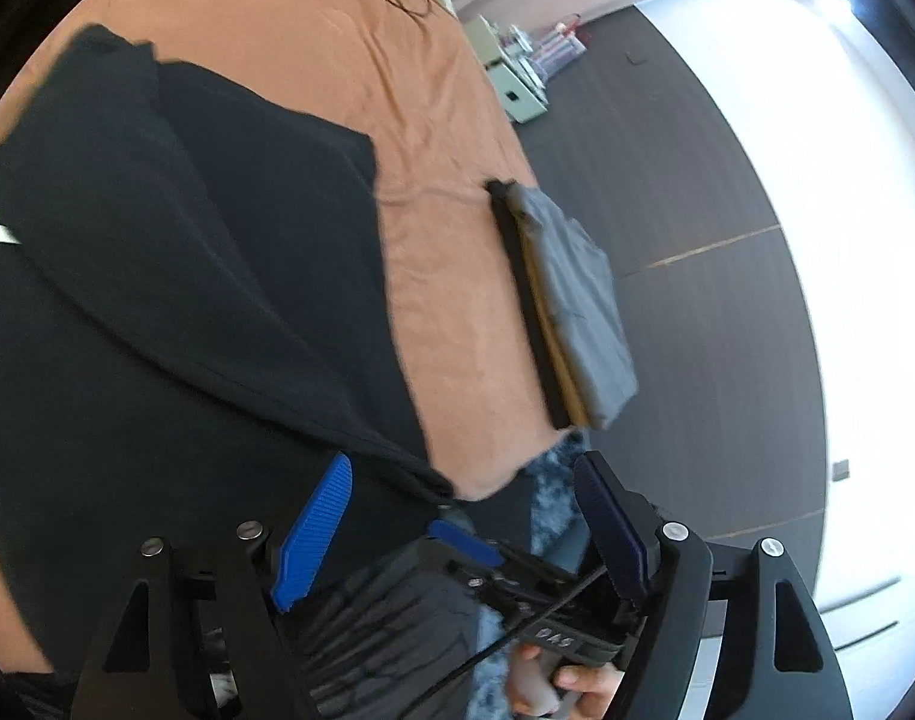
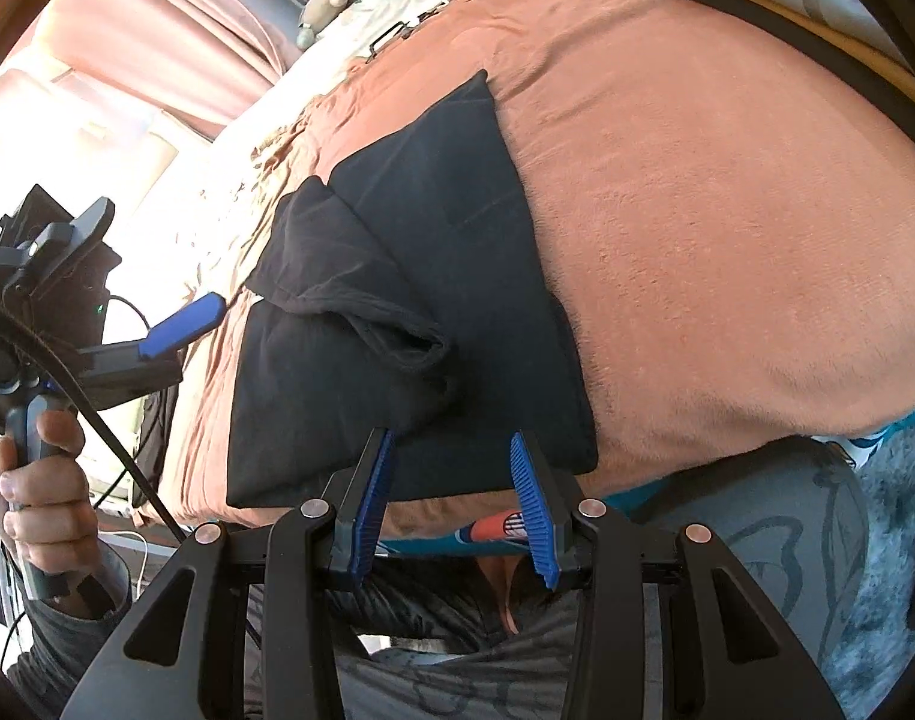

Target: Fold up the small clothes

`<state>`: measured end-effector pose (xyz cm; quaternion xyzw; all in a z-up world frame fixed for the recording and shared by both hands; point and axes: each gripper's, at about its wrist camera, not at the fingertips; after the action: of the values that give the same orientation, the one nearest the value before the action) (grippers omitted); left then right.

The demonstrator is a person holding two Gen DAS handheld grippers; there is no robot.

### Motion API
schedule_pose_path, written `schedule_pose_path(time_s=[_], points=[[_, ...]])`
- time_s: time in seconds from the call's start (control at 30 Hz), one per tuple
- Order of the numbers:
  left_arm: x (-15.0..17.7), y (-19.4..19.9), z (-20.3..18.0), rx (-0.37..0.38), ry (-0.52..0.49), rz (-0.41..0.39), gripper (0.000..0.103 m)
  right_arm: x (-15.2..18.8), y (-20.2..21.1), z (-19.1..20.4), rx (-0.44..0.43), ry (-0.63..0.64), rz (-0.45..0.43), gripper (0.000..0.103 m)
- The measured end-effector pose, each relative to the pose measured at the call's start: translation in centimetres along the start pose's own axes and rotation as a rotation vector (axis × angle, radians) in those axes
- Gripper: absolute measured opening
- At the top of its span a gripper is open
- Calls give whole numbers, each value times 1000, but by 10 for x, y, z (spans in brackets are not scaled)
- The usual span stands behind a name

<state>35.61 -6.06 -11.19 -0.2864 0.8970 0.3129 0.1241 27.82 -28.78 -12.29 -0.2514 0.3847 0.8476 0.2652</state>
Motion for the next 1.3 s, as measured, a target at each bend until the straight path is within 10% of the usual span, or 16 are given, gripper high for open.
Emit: schedule_pose_path(time_s=[0.77, 0.97, 1.3], points=[[20, 79, 120, -309, 27, -86, 78, -46, -61, 73, 109, 347, 74, 38], [38, 85, 143, -320, 63, -65, 72, -54, -75, 71, 107, 331, 85, 7], [48, 82, 135, -330, 7, -51, 64, -54, -49, 55, 74, 248, 37, 2]])
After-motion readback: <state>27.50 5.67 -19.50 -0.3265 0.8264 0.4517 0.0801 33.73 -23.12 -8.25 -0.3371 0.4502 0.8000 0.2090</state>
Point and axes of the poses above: each gripper's, at about its wrist camera, not at the fingertips, and y roughly against the way its jaws point, z to its left, x to its underside, and after that the axes turned 15 degrees about -z, right-handed
